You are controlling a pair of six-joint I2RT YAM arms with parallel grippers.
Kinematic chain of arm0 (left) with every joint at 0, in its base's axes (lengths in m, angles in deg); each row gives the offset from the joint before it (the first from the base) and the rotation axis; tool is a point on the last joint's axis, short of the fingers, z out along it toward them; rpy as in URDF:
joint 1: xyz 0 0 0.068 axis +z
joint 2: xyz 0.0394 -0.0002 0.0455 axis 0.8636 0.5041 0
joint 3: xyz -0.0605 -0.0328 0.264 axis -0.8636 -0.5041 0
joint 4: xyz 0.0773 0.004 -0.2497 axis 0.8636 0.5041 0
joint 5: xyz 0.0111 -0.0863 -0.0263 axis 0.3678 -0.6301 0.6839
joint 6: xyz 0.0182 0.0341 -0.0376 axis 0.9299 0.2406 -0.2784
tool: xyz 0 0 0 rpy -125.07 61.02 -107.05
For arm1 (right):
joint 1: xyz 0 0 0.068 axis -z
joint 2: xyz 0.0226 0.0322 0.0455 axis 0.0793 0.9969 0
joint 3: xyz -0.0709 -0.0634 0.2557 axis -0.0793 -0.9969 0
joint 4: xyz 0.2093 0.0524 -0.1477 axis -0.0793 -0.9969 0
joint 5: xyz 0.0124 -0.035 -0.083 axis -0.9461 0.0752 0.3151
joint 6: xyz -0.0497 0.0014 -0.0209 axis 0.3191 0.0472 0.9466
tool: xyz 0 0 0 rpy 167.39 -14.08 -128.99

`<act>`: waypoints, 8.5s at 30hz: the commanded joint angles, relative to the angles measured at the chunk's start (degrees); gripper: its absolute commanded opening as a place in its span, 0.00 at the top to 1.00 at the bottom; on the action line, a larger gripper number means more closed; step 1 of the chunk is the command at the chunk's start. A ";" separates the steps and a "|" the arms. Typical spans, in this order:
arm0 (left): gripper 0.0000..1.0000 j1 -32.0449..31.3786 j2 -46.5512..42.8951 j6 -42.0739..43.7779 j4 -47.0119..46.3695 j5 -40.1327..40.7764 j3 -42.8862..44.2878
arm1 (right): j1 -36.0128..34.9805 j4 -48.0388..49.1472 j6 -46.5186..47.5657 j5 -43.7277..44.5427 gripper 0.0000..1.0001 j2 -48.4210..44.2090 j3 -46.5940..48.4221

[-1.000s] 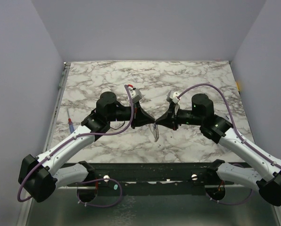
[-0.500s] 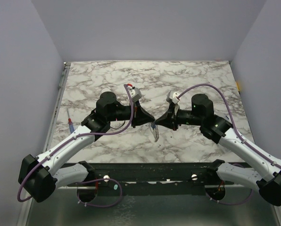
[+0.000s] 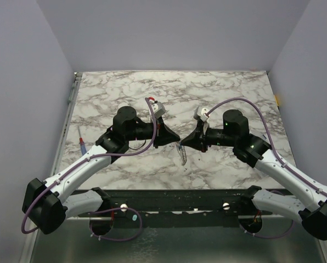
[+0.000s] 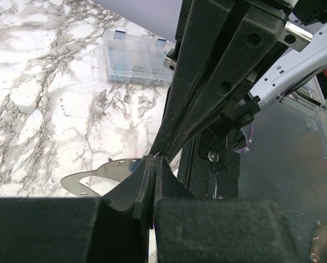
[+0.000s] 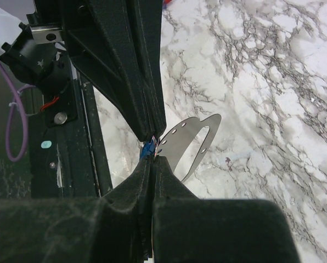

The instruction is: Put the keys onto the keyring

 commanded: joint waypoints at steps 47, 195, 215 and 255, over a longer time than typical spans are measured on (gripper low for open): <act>0.41 2.92 -7.64 4.85 2.36 4.71 -2.70 | -0.58 2.74 -0.84 -1.49 0.99 -3.93 -1.17; 1.00 -1.09 -0.48 29.10 -0.27 -2.57 -4.32 | -1.21 -14.15 16.58 -2.22 0.63 5.01 11.22; 1.00 -1.06 -0.89 28.96 0.52 -1.70 -4.90 | -3.76 -15.06 17.56 1.08 0.85 10.37 12.60; 0.60 -0.95 -9.03 16.90 -18.54 -6.03 -11.55 | -4.49 27.90 0.10 -1.43 0.99 -7.44 -9.22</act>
